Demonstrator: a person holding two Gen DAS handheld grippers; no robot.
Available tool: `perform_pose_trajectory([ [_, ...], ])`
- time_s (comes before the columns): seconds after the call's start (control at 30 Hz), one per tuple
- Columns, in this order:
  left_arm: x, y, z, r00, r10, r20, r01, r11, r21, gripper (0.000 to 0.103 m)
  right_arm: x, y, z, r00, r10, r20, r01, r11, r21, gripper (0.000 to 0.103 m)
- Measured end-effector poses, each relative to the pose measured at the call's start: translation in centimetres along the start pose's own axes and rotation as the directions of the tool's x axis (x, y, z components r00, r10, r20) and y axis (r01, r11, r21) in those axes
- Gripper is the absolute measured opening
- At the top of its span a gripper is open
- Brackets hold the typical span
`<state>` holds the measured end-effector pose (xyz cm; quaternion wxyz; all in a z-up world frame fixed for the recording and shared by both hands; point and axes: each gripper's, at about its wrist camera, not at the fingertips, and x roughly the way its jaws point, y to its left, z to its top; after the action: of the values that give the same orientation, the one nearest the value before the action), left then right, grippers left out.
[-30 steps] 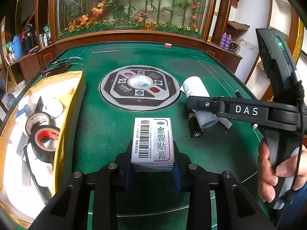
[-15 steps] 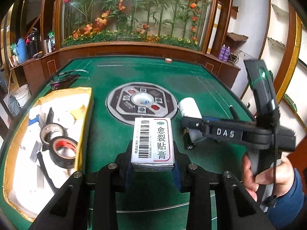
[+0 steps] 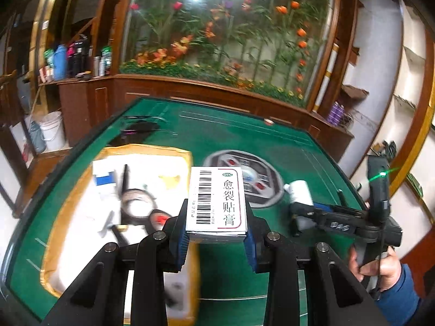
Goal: Organize rigid objects
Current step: 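Carry the medicine box with the left gripper while the right gripper carries the white bottle to the tray, then open the left gripper to drop the box while the right gripper releases the bottle into the tray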
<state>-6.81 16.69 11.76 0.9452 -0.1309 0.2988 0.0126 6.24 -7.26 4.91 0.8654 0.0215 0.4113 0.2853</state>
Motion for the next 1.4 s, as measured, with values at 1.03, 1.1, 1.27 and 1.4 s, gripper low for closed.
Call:
perform_pose_trajectory([
  [1.03,1.4,13.4,-4.8,0.971,0.199,-0.133,-0.216,0.967,-0.133,0.036,11.5,17.1,5.2,0.986,0.076,-0.151,-0.085,0.995,-0.057,0.036],
  [1.1,1.6,13.3,-4.9,0.968,0.209,-0.138,-0.226,0.967,-0.120,0.036,12.2,16.9,5.1,0.985,0.062,-0.159,-0.072,0.996,-0.060,0.036],
  [1.27,2.2,13.3,-5.2,0.961,0.231,-0.153,-0.248,0.963,-0.104,0.036,12.4,17.3,5.0,0.988,0.031,-0.154,-0.046,0.994,-0.100,0.036],
  [1.4,2.4,13.2,-5.2,0.954,0.253,-0.159,-0.268,0.960,-0.081,0.036,12.7,17.9,4.8,0.986,0.024,-0.166,-0.045,0.991,-0.125,0.036],
])
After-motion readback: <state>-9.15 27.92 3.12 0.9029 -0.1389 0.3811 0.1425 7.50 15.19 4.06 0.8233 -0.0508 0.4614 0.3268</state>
